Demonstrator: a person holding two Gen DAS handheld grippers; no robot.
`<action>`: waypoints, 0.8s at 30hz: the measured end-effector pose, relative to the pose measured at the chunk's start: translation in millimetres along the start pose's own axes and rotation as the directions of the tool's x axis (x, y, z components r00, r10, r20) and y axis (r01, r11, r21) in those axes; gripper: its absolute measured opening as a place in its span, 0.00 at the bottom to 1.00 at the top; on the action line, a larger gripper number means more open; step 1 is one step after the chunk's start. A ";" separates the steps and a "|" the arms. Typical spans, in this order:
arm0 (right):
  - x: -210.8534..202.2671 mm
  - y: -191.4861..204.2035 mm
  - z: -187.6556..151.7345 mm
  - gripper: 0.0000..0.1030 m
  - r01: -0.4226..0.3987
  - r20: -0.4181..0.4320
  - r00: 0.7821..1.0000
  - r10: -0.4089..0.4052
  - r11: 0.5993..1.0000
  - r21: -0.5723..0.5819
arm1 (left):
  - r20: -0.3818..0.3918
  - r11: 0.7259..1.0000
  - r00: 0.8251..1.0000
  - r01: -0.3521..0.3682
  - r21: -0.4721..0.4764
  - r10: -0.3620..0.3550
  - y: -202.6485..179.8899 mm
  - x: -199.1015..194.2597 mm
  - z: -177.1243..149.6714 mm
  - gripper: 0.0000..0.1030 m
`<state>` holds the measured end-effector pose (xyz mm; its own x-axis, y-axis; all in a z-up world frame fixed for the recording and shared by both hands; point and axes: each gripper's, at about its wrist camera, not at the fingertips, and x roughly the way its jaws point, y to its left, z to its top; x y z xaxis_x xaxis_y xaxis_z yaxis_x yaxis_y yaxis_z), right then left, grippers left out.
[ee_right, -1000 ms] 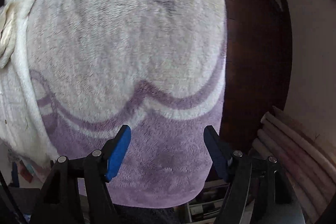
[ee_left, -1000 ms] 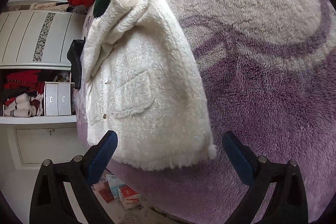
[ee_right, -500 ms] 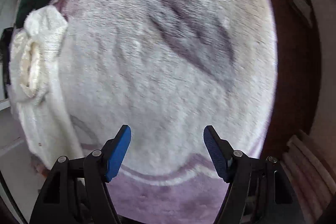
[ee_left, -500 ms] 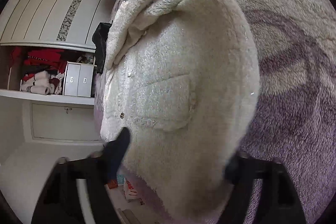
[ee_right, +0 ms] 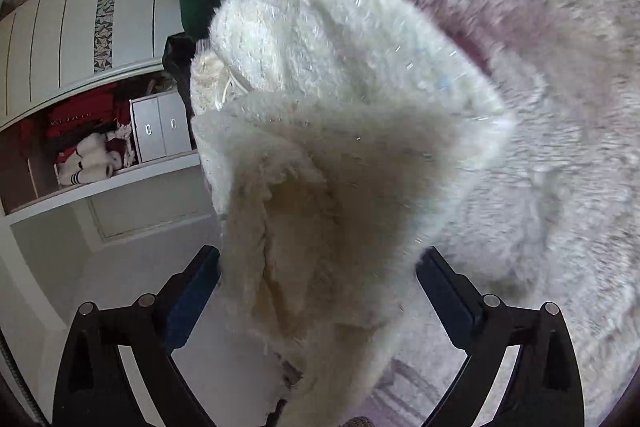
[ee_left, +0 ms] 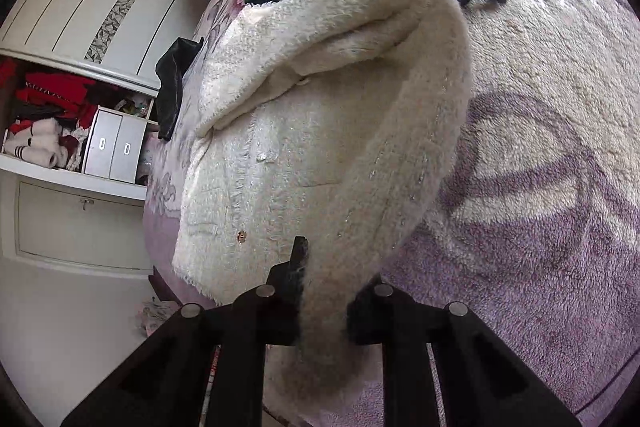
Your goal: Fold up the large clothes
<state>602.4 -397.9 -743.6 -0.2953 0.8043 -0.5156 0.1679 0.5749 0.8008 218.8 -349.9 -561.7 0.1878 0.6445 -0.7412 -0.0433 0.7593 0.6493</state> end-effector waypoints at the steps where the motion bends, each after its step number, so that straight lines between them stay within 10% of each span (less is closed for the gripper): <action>1: 17.9 -0.3 -5.2 0.95 0.002 0.000 1.000 -0.002 1.000 0.031 | 0.003 1.000 1.000 0.012 -0.006 -0.012 5.4 1.3 1.0 0.13; 3: 27.3 6.1 -10.0 0.37 0.020 0.014 1.000 -0.021 0.997 0.079 | 0.004 0.999 0.999 0.045 -0.029 -0.045 15.2 0.7 1.4 0.12; 6: 24.8 43.0 -21.3 0.25 0.076 0.058 0.995 -0.079 0.996 0.054 | 0.003 0.988 0.993 0.122 -0.091 -0.122 46.2 1.4 0.6 0.12; 13: 12.0 206.3 -43.8 0.23 0.210 0.102 0.973 -0.205 0.977 -0.035 | 0.042 0.904 0.941 0.334 -0.269 -0.335 184.7 17.9 -10.1 0.12; 19: 126.1 347.6 -8.9 0.23 0.425 0.083 0.905 -0.418 0.900 -0.101 | 0.036 0.801 0.895 0.414 -0.433 -0.444 300.7 90.3 -32.8 0.17; 22: 203.3 386.4 11.1 0.23 0.543 0.066 0.840 -0.539 0.832 -0.117 | 0.018 0.712 0.837 0.477 -0.515 -0.547 333.3 150.7 -51.4 0.18; 24: 255.3 389.0 24.4 0.23 0.620 0.047 0.784 -0.619 0.776 -0.118 | 0.007 0.620 0.761 0.534 -0.575 -0.649 350.8 207.6 -69.3 0.19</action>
<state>615.3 34.8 -571.2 -0.2908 0.2814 -0.9145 -0.1640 0.9270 0.3374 174.6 56.5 -499.6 0.1774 -0.0033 -0.9841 -0.4912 0.8663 -0.0914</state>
